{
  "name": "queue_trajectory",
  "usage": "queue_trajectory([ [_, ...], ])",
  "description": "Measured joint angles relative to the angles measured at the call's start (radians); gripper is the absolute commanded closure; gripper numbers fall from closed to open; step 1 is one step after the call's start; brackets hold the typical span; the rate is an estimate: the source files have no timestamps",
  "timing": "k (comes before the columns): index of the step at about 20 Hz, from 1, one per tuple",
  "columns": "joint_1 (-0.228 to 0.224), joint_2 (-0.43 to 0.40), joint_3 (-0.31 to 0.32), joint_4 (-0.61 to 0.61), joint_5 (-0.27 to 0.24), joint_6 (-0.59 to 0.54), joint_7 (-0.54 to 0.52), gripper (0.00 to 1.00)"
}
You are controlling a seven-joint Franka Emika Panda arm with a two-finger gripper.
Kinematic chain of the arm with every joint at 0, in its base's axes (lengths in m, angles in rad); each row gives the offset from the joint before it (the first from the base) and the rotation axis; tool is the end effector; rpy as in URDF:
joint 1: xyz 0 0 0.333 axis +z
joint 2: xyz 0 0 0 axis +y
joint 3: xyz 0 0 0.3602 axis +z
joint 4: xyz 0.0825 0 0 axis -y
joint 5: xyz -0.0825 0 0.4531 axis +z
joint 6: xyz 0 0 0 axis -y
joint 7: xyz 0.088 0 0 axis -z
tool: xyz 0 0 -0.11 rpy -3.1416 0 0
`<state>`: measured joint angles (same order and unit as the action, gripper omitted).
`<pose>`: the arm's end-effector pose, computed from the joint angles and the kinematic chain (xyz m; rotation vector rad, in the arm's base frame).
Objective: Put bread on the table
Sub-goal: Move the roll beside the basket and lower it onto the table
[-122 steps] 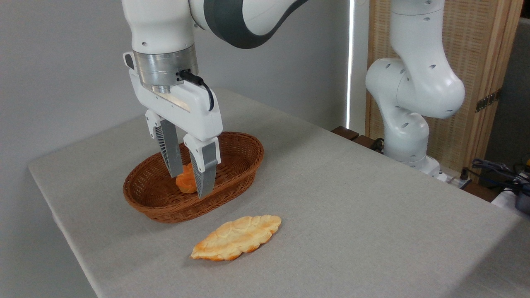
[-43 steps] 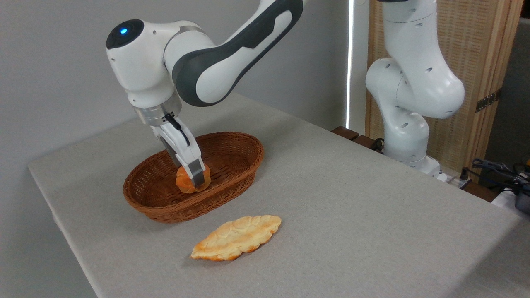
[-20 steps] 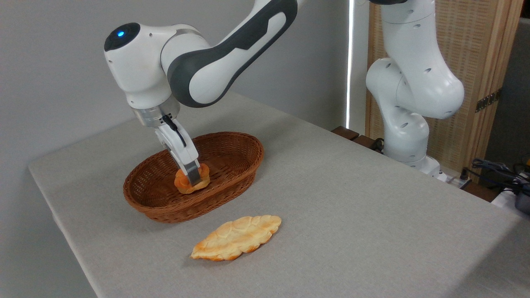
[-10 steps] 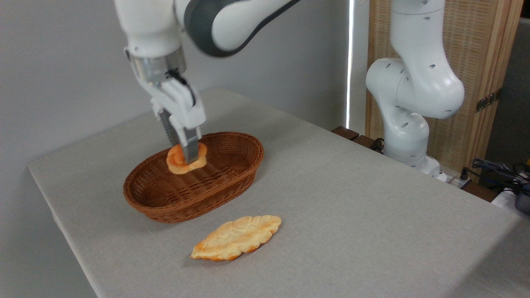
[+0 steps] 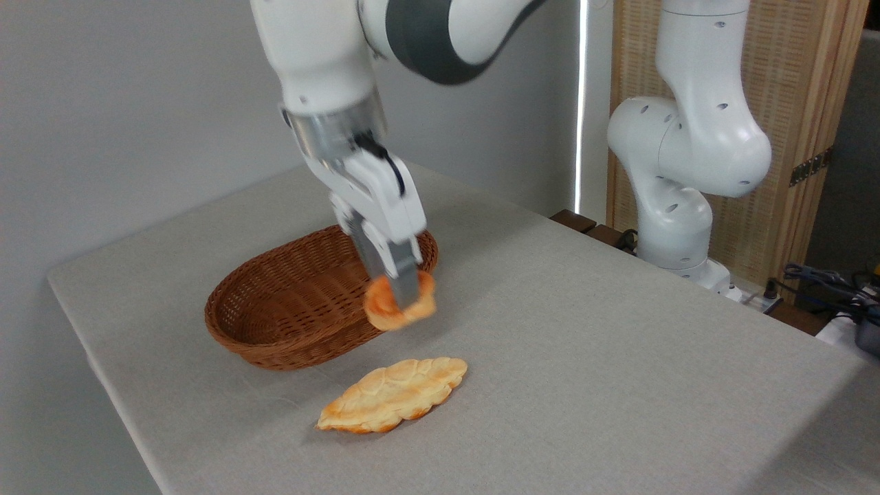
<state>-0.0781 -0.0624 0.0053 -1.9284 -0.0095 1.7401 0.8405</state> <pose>0.5892 -0.0438 0.5246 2.7665 -1.3554 -0.1745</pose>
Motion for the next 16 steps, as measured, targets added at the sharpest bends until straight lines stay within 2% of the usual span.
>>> queue_trajectory([
  [3, 0.007, 0.004, 0.001, -0.044, 0.022, 0.0, 0.041, 0.0],
  [7, 0.027, 0.005, 0.004, -0.08, 0.025, -0.018, 0.117, 0.0],
  [16, 0.031, 0.021, 0.003, -0.098, 0.025, -0.019, 0.131, 0.0],
])
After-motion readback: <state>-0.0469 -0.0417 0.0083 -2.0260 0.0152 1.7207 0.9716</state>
